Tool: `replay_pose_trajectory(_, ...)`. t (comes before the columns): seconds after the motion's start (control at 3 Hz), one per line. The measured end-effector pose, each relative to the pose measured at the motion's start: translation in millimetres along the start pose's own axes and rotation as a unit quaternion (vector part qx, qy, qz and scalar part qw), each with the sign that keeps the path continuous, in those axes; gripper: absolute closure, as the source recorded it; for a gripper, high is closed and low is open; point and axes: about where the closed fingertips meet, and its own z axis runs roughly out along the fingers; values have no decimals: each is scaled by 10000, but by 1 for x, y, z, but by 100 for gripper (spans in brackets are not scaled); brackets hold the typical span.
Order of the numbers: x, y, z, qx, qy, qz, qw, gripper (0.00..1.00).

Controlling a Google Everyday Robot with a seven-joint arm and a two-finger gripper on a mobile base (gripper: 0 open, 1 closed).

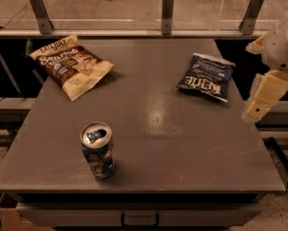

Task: Move blue chip bag near brown chip bag

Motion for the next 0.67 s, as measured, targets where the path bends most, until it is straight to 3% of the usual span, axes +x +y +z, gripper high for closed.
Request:
replay_pose_trajectory(0.33, 4, -46, 47, 156, -352, 215, 9990, 0)
replay_pose_trajectory(0.67, 0, -77, 85, 145, -692, 444, 9965, 0)
